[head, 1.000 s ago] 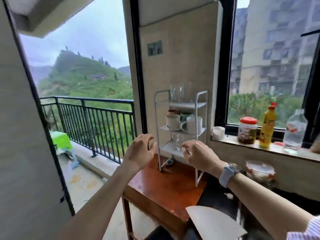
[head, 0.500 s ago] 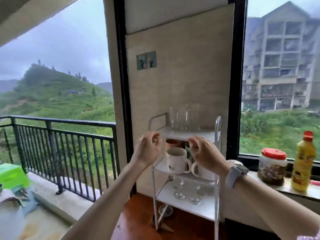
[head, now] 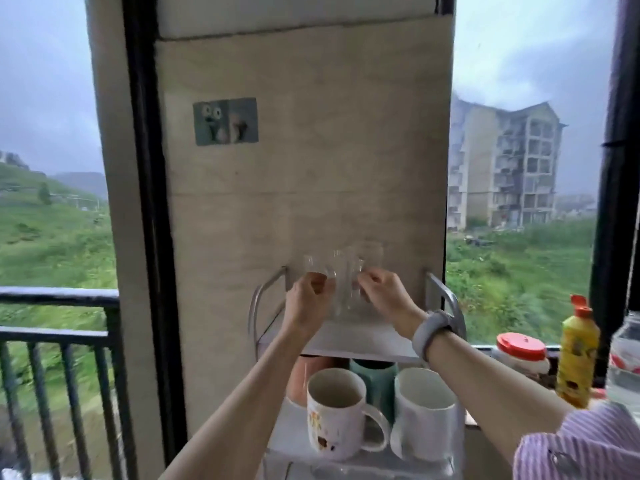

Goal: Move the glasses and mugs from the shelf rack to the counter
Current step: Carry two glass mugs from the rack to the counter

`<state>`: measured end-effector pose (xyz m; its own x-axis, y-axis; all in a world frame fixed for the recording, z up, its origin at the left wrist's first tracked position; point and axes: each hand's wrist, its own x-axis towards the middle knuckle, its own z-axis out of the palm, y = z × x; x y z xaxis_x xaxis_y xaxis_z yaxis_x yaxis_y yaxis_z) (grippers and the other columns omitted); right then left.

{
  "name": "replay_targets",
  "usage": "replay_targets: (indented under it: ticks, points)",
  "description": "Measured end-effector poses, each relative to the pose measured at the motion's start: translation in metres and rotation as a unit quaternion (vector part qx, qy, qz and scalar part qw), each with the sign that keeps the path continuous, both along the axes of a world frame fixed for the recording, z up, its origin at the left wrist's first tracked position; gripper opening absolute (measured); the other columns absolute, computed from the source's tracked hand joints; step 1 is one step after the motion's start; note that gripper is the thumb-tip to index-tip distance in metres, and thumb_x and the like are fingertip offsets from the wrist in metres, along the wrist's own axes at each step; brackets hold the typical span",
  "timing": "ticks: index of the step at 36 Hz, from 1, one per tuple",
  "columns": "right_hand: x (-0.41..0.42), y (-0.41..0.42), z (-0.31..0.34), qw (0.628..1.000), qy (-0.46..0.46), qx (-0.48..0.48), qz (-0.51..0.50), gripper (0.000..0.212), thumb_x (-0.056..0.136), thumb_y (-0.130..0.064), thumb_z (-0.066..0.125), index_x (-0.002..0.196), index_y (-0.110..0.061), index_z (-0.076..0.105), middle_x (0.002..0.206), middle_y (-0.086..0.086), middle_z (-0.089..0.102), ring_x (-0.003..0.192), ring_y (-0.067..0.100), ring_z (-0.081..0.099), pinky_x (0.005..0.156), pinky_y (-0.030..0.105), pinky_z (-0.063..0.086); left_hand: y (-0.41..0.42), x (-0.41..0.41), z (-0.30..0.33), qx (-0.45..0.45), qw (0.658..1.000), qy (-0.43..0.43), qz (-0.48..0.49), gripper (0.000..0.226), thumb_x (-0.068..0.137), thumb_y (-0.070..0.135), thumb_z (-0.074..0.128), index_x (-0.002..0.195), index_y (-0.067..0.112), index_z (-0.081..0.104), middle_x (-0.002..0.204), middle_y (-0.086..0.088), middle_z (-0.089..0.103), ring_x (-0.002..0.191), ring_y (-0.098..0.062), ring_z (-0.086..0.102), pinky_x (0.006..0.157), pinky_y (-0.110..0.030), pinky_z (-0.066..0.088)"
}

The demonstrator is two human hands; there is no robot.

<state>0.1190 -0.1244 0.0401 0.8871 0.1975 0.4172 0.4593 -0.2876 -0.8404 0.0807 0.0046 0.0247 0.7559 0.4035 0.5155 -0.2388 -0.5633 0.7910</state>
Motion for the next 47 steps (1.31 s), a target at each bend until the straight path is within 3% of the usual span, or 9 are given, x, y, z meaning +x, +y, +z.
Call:
replay_targets:
  ticks: [2, 5, 12, 16, 20, 28, 36, 43, 47]
  points:
    - [0.006, 0.008, 0.003, 0.999, 0.025, 0.031, 0.007, 0.030, 0.087, -0.018, 0.049, 0.059, -0.014, 0.056, 0.061, 0.007, 0.056, 0.059, 0.018, 0.049, 0.060, 0.030, 0.040, -0.002, 0.014, -0.004, -0.007, 1.000, -0.008, -0.010, 0.024, 0.088, 0.029, 0.053, 0.087, 0.011, 0.068, 0.079, 0.001, 0.066, 0.074, -0.017, 0.058, 0.056, -0.023, 0.036]
    - [0.010, 0.011, 0.006, 0.998, 0.045, 0.045, 0.013, 0.028, 0.087, -0.019, 0.049, 0.060, -0.014, 0.056, 0.067, 0.013, 0.059, 0.061, 0.023, 0.051, 0.064, 0.034, 0.040, -0.007, 0.022, -0.009, -0.024, 0.999, -0.010, -0.047, 0.025, 0.090, 0.025, 0.050, 0.078, 0.009, 0.064, 0.074, -0.001, 0.067, 0.066, -0.018, 0.056, 0.054, -0.024, 0.039]
    - [0.016, 0.000, 0.002, 0.994, 0.049, 0.098, 0.019, 0.038, 0.089, -0.019, 0.046, 0.052, -0.011, 0.049, 0.037, -0.001, 0.050, 0.032, 0.010, 0.044, 0.036, 0.020, 0.032, -0.002, 0.018, -0.009, -0.081, 0.991, -0.052, -0.091, 0.021, 0.094, 0.019, 0.045, 0.085, 0.006, 0.060, 0.063, -0.001, 0.053, 0.059, -0.017, 0.046, 0.057, -0.029, 0.037]
    - [0.015, -0.008, 0.003, 0.982, 0.103, 0.158, 0.029, 0.036, 0.086, -0.018, 0.049, 0.053, -0.020, 0.035, 0.033, -0.008, 0.030, 0.033, 0.013, 0.030, 0.038, 0.022, 0.029, 0.007, 0.009, -0.007, -0.137, 0.982, -0.063, -0.113, 0.030, 0.097, 0.028, 0.040, 0.075, 0.016, 0.056, 0.057, 0.002, 0.046, 0.052, -0.009, 0.044, 0.055, -0.024, 0.039]
    - [0.006, -0.011, 0.006, 0.979, 0.126, 0.160, 0.021, 0.041, 0.081, -0.014, 0.054, 0.047, -0.022, 0.033, 0.032, -0.008, 0.028, 0.029, 0.012, 0.023, 0.037, 0.019, 0.025, 0.011, -0.004, -0.007, -0.180, 0.973, -0.099, -0.104, 0.033, 0.098, 0.026, 0.038, 0.070, 0.014, 0.051, 0.054, 0.001, 0.042, 0.049, -0.012, 0.041, 0.056, -0.030, 0.037]
    - [-0.023, -0.018, 0.012, 0.980, 0.030, 0.193, 0.038, 0.049, 0.082, -0.012, 0.056, 0.040, -0.023, 0.031, 0.033, -0.007, 0.026, 0.029, 0.010, 0.020, 0.036, 0.017, 0.016, 0.008, -0.024, 0.011, -0.161, 0.964, -0.201, -0.062, 0.032, 0.097, 0.028, 0.041, 0.068, 0.016, 0.050, 0.054, 0.001, 0.041, 0.051, -0.012, 0.038, 0.049, -0.023, 0.032]
    - [-0.074, -0.067, 0.063, 0.950, -0.035, 0.285, 0.121, 0.047, 0.087, -0.002, 0.051, 0.049, -0.021, 0.032, 0.030, -0.010, 0.028, 0.025, 0.005, 0.020, 0.031, 0.010, 0.017, -0.027, -0.051, 0.056, -0.130, 0.929, -0.329, -0.113, 0.031, 0.097, 0.021, 0.042, 0.067, 0.021, 0.050, 0.055, 0.009, 0.040, 0.052, -0.005, 0.037, 0.053, -0.023, 0.035]
    - [-0.135, -0.159, 0.053, 0.957, -0.093, 0.271, 0.054, 0.048, 0.086, 0.004, 0.048, 0.049, -0.020, 0.028, 0.031, -0.012, 0.025, 0.027, 0.004, 0.018, 0.035, 0.010, 0.016, -0.119, -0.081, 0.058, -0.152, 0.904, -0.324, -0.233, 0.031, 0.093, 0.025, 0.045, 0.064, 0.026, 0.056, 0.050, 0.014, 0.048, 0.050, 0.000, 0.040, 0.051, -0.014, 0.036]
    - [-0.176, -0.232, 0.019, 0.955, -0.093, 0.279, -0.034, 0.052, 0.085, 0.006, 0.046, 0.044, -0.023, 0.031, 0.032, -0.013, 0.023, 0.028, 0.003, 0.016, 0.036, 0.008, 0.015, -0.194, -0.101, 0.032, -0.166, 0.897, -0.273, -0.304, 0.027, 0.087, 0.036, 0.046, 0.065, 0.031, 0.060, 0.054, 0.013, 0.050, 0.056, -0.003, 0.043, 0.058, -0.026, 0.039]
